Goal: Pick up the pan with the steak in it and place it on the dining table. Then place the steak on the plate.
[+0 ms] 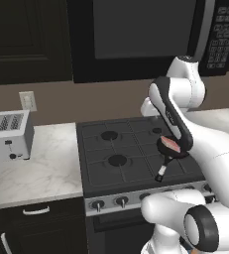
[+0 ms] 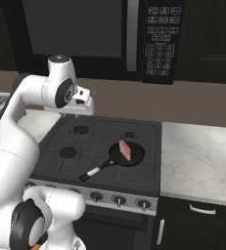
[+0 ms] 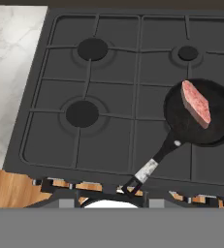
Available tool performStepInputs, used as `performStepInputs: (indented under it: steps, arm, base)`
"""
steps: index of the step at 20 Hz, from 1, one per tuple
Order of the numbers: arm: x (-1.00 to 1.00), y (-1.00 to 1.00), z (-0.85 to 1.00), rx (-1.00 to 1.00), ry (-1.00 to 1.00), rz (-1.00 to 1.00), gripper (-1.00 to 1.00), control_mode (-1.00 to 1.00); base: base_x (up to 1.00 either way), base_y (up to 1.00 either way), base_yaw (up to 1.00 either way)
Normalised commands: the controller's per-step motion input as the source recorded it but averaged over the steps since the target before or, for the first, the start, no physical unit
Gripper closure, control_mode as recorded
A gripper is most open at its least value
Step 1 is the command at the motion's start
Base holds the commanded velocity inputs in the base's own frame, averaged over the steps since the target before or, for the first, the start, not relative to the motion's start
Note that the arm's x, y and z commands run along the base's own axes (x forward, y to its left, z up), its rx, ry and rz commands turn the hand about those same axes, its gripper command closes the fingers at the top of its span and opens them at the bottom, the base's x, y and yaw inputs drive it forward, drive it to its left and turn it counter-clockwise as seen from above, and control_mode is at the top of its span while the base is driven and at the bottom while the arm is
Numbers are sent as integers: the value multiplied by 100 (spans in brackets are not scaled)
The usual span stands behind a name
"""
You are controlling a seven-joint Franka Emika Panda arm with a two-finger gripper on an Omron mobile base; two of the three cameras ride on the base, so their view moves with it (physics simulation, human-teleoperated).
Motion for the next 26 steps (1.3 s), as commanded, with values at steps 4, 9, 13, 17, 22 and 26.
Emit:
performStepInputs:
  steps: [4,9,13,17,22,26]
  arm:
    - [-23,-6,-15,2,0,0,-100,-100]
    - [-56,-7,-29,1,-4,0,-100,-100]
    - [-49,-12,-58,0,0,-3,-100,-100]
    - [-6,-18,-43,1,3,-3,-100,-100]
    - [-1,-39,-54,4,4,-16,-100,-100]
    - [8,-45,-57,2,1,-21,-100,-100]
  base:
    - [0,0,0]
    - [0,0,0]
    - [0,0,0]
    - [0,0,0]
    - [0,0,0]
    - [0,0,0]
